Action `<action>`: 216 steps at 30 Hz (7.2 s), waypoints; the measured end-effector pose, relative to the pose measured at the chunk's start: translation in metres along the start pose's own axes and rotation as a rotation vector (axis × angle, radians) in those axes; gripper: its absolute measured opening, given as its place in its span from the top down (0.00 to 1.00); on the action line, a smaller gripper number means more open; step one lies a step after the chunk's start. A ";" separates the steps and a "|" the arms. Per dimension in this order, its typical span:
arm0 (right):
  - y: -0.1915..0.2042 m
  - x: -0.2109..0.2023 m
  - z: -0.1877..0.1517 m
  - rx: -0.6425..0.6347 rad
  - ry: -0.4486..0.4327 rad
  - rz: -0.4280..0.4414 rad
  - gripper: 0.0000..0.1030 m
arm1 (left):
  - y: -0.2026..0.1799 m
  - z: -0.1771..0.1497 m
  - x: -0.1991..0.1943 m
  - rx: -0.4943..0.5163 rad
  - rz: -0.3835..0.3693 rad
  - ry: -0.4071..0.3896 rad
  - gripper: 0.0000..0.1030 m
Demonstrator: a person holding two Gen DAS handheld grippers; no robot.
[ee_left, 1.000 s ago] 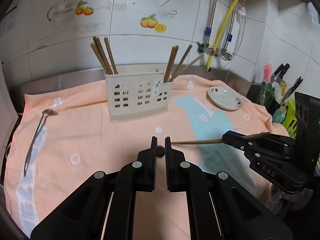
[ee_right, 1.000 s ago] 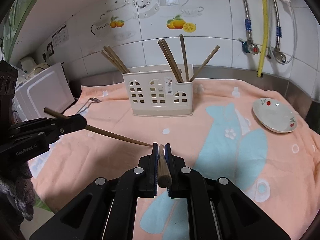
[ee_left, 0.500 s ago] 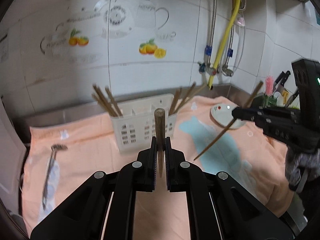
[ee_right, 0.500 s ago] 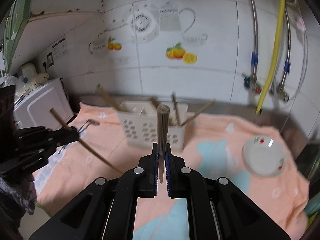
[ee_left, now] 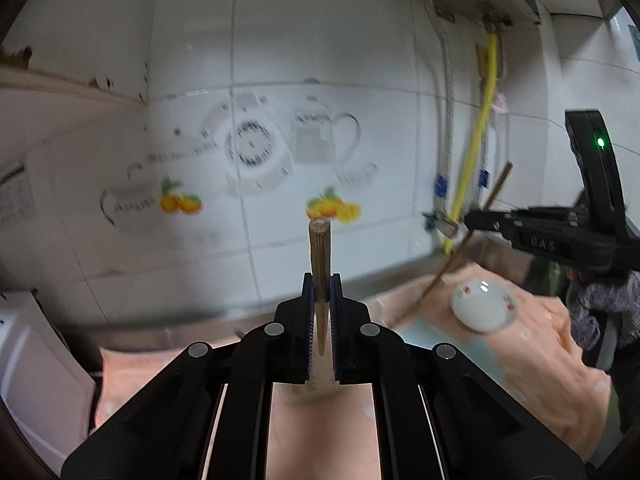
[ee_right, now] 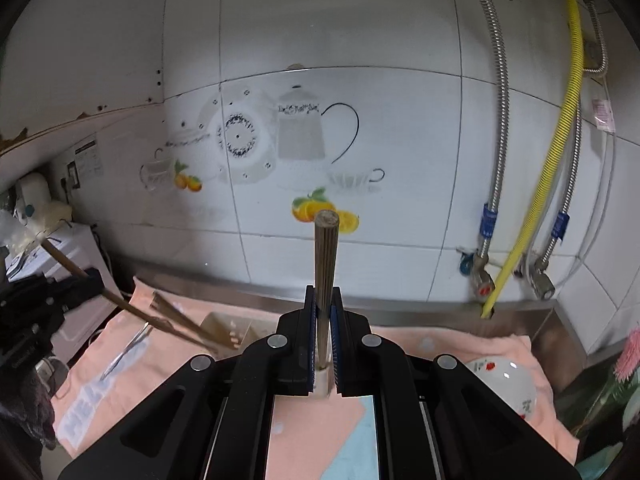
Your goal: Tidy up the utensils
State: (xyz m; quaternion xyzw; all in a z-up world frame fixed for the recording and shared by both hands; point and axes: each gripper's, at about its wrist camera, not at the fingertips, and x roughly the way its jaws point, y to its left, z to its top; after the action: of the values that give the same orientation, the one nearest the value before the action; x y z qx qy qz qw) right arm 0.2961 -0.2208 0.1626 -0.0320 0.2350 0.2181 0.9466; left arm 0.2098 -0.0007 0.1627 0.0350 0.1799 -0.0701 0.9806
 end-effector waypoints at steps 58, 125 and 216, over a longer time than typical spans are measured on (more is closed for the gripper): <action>0.009 0.088 -0.033 -0.006 0.144 0.011 0.81 | 0.032 -0.042 0.090 -0.097 0.054 0.196 0.93; 0.027 -0.051 -0.127 0.032 0.031 -0.075 0.10 | 0.022 -0.116 -0.036 -0.162 0.094 0.150 0.05; 0.057 -0.096 -0.213 0.054 0.056 -0.104 0.07 | -0.011 -0.190 -0.085 -0.134 0.111 0.201 0.05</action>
State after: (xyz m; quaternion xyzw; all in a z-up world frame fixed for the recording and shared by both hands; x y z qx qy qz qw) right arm 0.1039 -0.2426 0.0197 -0.0250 0.2652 0.1613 0.9503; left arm 0.0631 0.0171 0.0151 -0.0136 0.2794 0.0003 0.9601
